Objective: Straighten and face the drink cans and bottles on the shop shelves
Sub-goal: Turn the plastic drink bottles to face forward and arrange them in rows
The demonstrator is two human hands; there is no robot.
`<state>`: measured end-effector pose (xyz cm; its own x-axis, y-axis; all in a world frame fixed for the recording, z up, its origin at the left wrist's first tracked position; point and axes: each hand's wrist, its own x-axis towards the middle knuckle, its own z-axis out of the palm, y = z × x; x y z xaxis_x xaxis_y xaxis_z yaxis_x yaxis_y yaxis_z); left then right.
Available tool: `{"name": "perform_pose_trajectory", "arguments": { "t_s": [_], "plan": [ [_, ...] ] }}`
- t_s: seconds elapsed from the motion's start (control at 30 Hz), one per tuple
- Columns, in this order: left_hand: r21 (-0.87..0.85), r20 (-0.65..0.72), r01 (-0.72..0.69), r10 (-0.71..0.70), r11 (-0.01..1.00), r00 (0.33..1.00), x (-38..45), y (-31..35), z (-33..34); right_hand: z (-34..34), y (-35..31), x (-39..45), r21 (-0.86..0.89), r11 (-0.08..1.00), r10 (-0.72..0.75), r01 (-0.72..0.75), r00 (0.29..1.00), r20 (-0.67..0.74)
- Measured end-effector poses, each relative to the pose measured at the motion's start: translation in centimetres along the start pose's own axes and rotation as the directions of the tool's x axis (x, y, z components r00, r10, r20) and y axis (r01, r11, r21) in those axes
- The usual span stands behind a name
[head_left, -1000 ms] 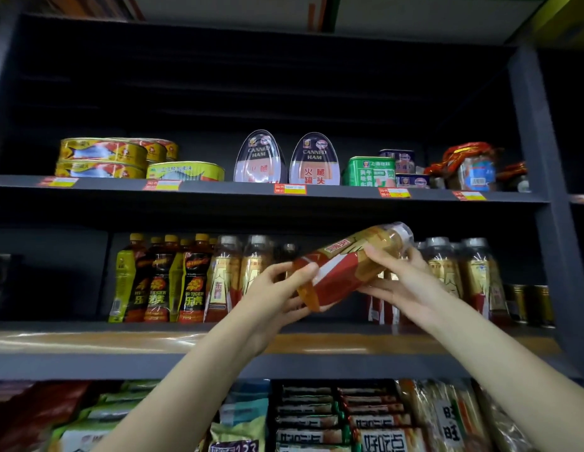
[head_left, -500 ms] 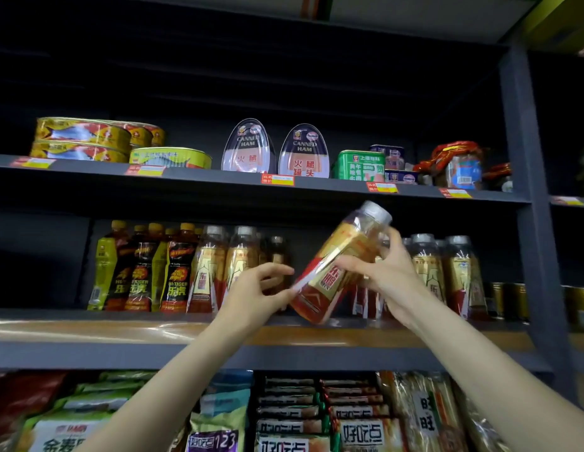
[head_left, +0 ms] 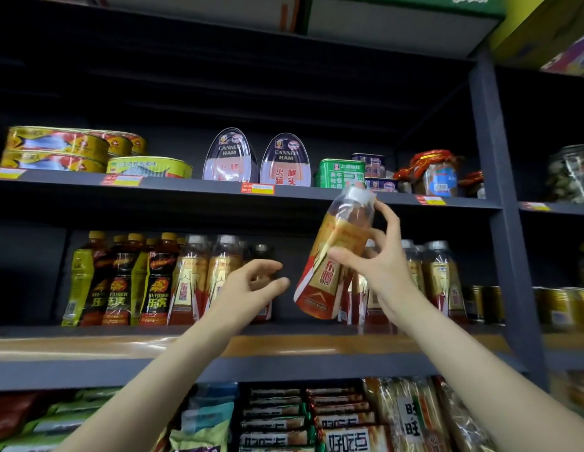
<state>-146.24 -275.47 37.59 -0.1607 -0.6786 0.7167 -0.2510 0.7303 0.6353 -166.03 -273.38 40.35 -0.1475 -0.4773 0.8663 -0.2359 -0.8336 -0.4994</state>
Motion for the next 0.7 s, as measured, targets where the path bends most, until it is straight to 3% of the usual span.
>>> {"name": "perform_pose_trajectory", "arguments": {
  "t_s": [0.07,0.13,0.2,0.33,0.43,0.53,0.6,0.7],
  "plan": [
    [-0.166,0.177,0.139,-0.109,0.976,0.978,-0.3,0.8,1.0,0.2,-0.5,0.5,0.164,0.974,0.16,-0.157,0.987,-0.006],
    [-0.349,0.293,0.283,-0.183,0.893,0.938,-0.7,1.6,1.8,0.6,-1.2,0.9,0.079,0.977,0.198,-0.2,0.98,0.03],
    [-0.413,0.328,0.343,-0.213,0.844,0.92,-0.8,2.0,2.1,1.0,-1.9,1.0,-0.041,0.982,0.188,-0.187,0.981,0.05],
    [-0.255,0.344,0.348,-0.252,0.902,0.905,-1.4,2.6,1.0,0.6,-3.1,0.6,-0.149,0.952,0.288,-0.267,0.947,0.14],
    [-0.125,0.402,0.394,-0.317,0.91,0.859,-1.6,3.1,0.4,0.8,-2.8,-0.4,-0.203,0.872,0.489,-0.446,0.815,0.31],
    [-0.078,0.427,0.452,-0.38,0.888,0.82,-1.8,3.2,0.1,1.4,-2.0,-0.5,-0.144,0.819,0.572,-0.555,0.772,0.278],
    [-0.106,0.383,0.443,-0.375,0.89,0.844,-1.6,3.2,-0.4,1.2,-1.6,-0.2,-0.047,0.784,0.61,-0.619,0.756,0.238],
    [-0.133,0.201,0.297,-0.268,0.945,0.942,-1.1,2.4,-1.3,1.0,-1.1,-0.2,0.072,0.795,0.581,-0.602,0.791,0.192]
  ]
}}
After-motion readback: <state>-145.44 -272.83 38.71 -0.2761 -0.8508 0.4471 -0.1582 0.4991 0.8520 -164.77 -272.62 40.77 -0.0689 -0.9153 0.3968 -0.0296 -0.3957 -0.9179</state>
